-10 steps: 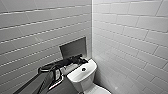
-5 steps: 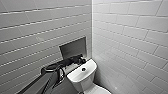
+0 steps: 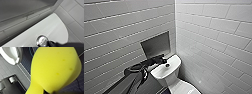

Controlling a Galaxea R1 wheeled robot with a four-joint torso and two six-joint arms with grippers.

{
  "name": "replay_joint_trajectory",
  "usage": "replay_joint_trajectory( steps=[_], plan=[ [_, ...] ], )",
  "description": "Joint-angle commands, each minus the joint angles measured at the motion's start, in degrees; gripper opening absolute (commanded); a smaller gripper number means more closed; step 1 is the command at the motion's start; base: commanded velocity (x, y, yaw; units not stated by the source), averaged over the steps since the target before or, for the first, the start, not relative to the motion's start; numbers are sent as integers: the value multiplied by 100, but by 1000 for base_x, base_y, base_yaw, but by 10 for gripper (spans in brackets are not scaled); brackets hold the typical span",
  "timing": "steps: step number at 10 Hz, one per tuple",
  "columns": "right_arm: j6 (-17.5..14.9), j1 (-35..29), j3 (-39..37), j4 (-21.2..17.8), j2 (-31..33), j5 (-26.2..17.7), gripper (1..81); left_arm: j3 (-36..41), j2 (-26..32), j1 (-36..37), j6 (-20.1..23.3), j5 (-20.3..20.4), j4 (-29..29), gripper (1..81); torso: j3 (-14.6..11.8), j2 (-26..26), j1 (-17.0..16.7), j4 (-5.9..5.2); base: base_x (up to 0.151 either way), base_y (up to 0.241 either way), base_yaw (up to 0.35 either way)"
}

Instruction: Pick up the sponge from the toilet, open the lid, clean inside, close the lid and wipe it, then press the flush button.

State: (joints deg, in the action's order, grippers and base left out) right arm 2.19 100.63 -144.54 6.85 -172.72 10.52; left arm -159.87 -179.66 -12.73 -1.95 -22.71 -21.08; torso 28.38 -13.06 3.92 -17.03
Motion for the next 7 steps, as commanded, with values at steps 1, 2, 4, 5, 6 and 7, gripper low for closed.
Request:
replay_joint_trajectory(
  steps=[1,2,4,5,6,7],
  plan=[
    [-26,155,103,194,-116,-419,10,-36,-8,1048,2,-76,59,10,-2,0,-2,0,0,0,0],
    [-26,155,103,194,-125,-419,10,-36,-26,1031,2,-32,69,10,35,2,0,0,0,0,0],
    [-26,164,112,203,-143,-419,10,-36,-78,960,2,126,121,10,279,2,0,0,0,0,0],
    [-26,172,112,203,-160,-419,10,-36,-105,907,2,162,183,10,511,2,0,0,0,0,0],
    [-26,181,112,203,-160,-419,10,-36,-114,864,2,214,192,10,689,2,-2,0,0,0,0],
    [-35,181,112,211,-160,-419,10,-36,-114,846,2,232,201,10,345,2,-4,0,0,0,0]
  ],
)
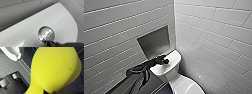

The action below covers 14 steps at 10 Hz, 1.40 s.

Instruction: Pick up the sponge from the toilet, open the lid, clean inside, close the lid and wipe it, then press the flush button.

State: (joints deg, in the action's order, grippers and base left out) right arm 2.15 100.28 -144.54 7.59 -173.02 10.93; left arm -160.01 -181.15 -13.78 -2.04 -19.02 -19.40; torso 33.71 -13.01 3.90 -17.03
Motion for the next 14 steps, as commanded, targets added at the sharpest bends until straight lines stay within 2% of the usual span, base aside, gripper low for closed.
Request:
replay_joint_trajectory(
  steps=[1,3,7,10,13,14],
  plan=[
    [-30,217,112,137,-130,-400,10,-21,17,942,10,-120,24,10,-13,0,0,0,0,0,0],
    [-30,225,112,155,-130,-399,10,-21,-53,925,10,-14,59,10,100,2,2,0,0,0,0],
    [-22,269,129,146,-139,-338,10,-21,-97,933,10,267,276,10,109,2,2,0,0,0,0],
    [-12,357,129,119,-130,-171,10,-13,-175,591,19,539,795,10,109,2,5,0,0,0,0],
    [-12,401,173,128,-148,-171,10,-21,-369,-6,37,766,1226,10,109,2,5,0,0,0,0],
    [-21,419,182,128,-156,-171,10,-21,-385,-156,37,952,1315,10,109,2,5,0,0,0,0]
  ],
)
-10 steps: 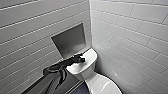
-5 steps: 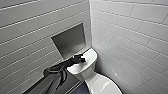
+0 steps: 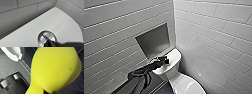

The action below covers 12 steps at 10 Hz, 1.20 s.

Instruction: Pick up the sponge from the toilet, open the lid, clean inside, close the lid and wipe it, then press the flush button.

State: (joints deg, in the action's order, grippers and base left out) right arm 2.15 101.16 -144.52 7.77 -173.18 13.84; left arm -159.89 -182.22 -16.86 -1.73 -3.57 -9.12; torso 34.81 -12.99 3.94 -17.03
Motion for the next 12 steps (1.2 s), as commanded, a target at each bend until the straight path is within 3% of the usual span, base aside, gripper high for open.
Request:
replay_joint_trajectory(
  steps=[1,4,7,10,12],
  plan=[
    [-21,331,171,120,-158,-461,10,-34,-278,134,6,-592,288,10,0,0,0,0,0,0,0],
    [-30,331,171,138,-184,-461,10,-7,-278,519,-64,-680,138,10,0,0,0,0,0,0,0],
    [-30,349,180,155,-210,-461,10,45,-131,1408,-99,-1249,-922,10,0,0,0,0,0,0,0],
    [-30,454,171,189,-272,-348,10,509,614,2067,-99,-1330,-2284,10,2,0,0,0,0,0,0],
    [-22,446,144,199,-264,-267,10,1465,1247,2209,-99,-1322,-2516,10,4,0,0,2,0,0,0]
  ],
)
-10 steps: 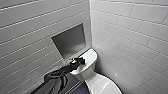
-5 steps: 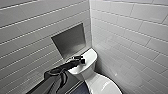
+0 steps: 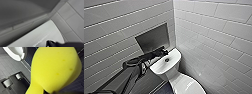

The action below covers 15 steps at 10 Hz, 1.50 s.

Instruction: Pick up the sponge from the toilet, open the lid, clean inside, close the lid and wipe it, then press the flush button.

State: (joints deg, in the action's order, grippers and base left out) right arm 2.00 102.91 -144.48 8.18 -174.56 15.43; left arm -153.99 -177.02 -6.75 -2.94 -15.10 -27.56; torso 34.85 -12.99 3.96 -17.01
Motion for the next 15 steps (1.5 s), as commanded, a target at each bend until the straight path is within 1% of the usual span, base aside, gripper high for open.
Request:
replay_joint_trajectory(
  steps=[1,2,3,5,6,9,10,11,13,15],
  plan=[
    [11,252,132,105,-91,-427,10,1619,1095,1180,21,-186,-697,10,0,0,0,0,0,0,0],
    [19,217,132,105,-47,-427,10,2420,1447,1111,21,-203,-689,10,0,0,0,0,0,0,0],
    [20,173,123,105,-12,-427,10,3431,1878,997,30,-212,-610,10,2,0,-2,0,0,0,0],
    [20,77,123,105,14,-427,10,4801,2588,621,39,-291,-515,10,2,0,2,0,0,0,0],
    [29,24,115,105,58,-427,10,5285,2921,436,39,-291,-470,10,2,0,2,0,0,0,0],
    [73,-266,114,61,252,-427,10,6487,3875,-259,74,-300,-452,10,2,0,2,2,0,0,0],
    [73,-389,114,70,296,-453,10,6924,4234,-636,101,-291,-330,10,2,0,2,2,0,0,0],
    [73,-477,80,78,314,-471,10,7179,4480,-989,100,-283,-128,10,2,0,2,2,0,0,0],
    [81,-661,-96,78,322,-489,10,7548,4780,-1821,109,-274,319,10,2,0,2,2,0,0,0],
    [90,-803,-394,17,296,-497,10,7718,4755,-3044,109,-178,996,10,2,0,2,2,0,0,0]
  ],
)
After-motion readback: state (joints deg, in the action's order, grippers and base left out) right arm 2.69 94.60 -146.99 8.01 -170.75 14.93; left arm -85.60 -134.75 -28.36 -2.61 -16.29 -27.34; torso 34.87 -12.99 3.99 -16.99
